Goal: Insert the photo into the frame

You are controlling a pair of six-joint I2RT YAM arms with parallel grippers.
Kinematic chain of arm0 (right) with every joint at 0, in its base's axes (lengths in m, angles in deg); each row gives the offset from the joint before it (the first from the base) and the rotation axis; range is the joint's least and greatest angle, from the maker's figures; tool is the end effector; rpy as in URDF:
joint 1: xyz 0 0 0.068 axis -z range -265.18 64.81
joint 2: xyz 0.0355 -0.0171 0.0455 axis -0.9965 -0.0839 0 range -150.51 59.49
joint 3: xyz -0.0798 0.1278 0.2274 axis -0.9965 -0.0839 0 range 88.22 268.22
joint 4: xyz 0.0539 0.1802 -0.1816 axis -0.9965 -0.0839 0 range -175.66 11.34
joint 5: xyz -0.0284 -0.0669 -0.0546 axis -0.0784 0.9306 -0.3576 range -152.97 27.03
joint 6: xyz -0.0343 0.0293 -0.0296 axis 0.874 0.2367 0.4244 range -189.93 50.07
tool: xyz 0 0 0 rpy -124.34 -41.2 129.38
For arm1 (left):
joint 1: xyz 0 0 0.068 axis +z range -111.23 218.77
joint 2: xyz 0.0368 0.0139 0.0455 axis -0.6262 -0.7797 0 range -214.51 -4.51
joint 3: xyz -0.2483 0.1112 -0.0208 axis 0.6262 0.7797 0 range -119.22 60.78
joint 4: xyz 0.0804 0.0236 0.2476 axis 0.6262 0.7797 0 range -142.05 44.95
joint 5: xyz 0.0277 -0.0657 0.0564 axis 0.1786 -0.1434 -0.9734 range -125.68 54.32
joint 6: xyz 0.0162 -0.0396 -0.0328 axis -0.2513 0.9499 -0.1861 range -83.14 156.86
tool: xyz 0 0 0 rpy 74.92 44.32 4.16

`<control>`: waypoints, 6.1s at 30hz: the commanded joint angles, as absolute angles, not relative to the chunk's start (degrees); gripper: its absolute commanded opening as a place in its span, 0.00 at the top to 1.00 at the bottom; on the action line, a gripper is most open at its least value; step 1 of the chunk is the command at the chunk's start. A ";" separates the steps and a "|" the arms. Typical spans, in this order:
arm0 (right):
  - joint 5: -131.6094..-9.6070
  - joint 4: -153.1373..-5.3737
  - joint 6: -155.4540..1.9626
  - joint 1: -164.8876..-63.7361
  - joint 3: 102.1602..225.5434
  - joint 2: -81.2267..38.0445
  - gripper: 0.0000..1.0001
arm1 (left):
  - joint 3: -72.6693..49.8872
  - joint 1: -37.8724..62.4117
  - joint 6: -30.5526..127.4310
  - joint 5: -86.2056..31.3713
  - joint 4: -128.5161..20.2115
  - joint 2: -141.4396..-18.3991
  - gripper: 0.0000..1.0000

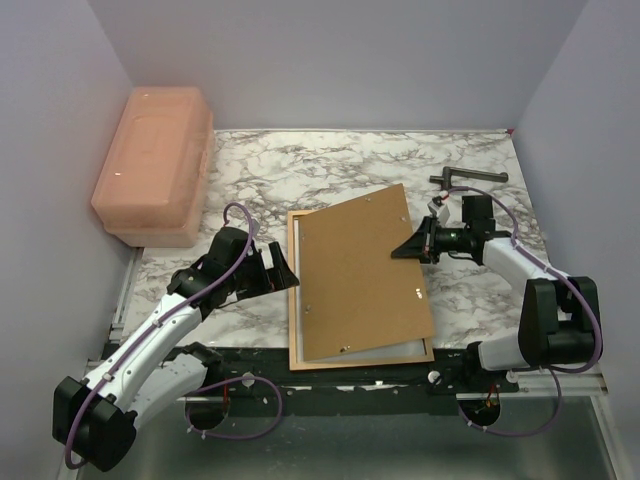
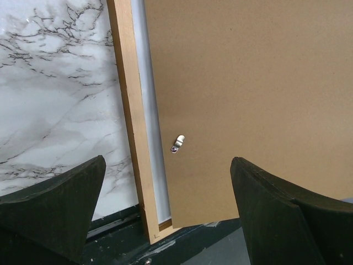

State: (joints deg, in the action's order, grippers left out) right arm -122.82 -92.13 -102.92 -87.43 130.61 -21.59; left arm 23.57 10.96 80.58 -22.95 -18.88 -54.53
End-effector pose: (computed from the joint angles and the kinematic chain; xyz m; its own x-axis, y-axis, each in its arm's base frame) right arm 0.2627 0.0412 0.1954 -0.9612 0.2360 -0.1428 -0.0316 0.4204 0.9068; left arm 0.1538 -0.0900 0.2418 -0.8678 -0.3044 -0.3928 -0.0128 0.8038 -0.5947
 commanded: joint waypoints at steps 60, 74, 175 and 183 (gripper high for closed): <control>-99.88 -101.74 -97.19 -97.68 135.52 -29.90 0.23 | 27.89 11.19 78.89 -22.31 -17.42 -56.02 0.01; -87.84 -109.80 -96.88 -99.88 139.33 -28.58 0.03 | 28.25 11.19 78.61 -22.93 -16.45 -56.59 0.02; -56.18 -118.85 -100.13 -111.38 144.17 -38.26 0.09 | 32.00 11.17 78.17 -17.21 -22.70 -65.69 0.02; -58.01 -120.10 -99.84 -111.37 144.89 -32.81 0.07 | 32.36 11.17 78.24 -16.98 -23.19 -65.85 0.02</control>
